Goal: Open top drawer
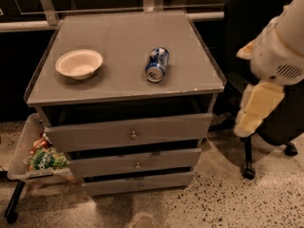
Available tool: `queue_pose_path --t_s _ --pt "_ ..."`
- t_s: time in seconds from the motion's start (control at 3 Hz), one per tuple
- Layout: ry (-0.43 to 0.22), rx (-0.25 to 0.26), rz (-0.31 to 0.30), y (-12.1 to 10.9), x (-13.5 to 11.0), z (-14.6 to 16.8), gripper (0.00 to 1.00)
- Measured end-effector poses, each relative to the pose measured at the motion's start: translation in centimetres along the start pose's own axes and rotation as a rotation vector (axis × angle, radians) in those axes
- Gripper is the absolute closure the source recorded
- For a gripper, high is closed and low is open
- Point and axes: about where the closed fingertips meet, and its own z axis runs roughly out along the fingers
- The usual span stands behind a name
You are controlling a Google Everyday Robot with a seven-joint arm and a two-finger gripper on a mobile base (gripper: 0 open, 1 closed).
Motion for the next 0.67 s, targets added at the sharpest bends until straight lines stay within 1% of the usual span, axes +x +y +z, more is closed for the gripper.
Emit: queue_pose_path --t_s 0.33,0.67 --pt "-0.033 -0.063 0.002 1.8 -1.8 5.9 0.0" --pt "-0.054 -0.092 -0.014 2.6 -3.6 11.1 0.0"
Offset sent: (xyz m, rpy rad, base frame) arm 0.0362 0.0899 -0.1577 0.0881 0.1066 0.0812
